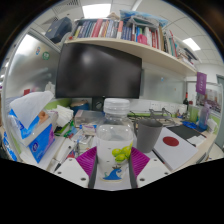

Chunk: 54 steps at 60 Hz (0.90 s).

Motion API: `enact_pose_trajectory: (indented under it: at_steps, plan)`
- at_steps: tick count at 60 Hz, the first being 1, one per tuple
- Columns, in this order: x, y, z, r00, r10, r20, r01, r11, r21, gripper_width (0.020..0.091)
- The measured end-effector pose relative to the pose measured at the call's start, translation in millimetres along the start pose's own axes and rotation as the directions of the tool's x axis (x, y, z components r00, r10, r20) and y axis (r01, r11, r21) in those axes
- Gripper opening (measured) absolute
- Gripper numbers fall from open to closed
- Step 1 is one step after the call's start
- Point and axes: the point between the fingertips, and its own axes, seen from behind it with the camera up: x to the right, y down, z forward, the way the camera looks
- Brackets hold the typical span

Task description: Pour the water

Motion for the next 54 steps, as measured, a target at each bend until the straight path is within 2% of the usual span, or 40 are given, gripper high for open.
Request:
enact_pose_trajectory:
  at_steps: [7, 17, 24, 29, 42, 54]
  plan:
    - [-1.3, 2.1, 0.1, 1.000, 0.017, 0.017, -0.016, 1.000, -0.010, 0.0429]
    - [-1.5, -0.9, 1.6, 0.993, 0.111, 0.047, -0.109, 0.992, -0.059, 0.0422]
    - [-19.6, -19.6, 1.9, 0.976, 0.178, 0.127, -0.170, 0.983, -0.070, 0.0422]
    - [-28.3, -41.4, 11.5, 0.936, 0.306, 0.176, -0.291, 0.951, -0.103, 0.0423]
    - [-39.5, -86.7, 28.2, 0.671, 0.712, 0.206, -0.668, 0.701, -0.249, 0.0422]
    - [-18.7, -122.3, 45.6, 0.335, 0.925, 0.180, -0.864, 0.378, -0.333, 0.0424]
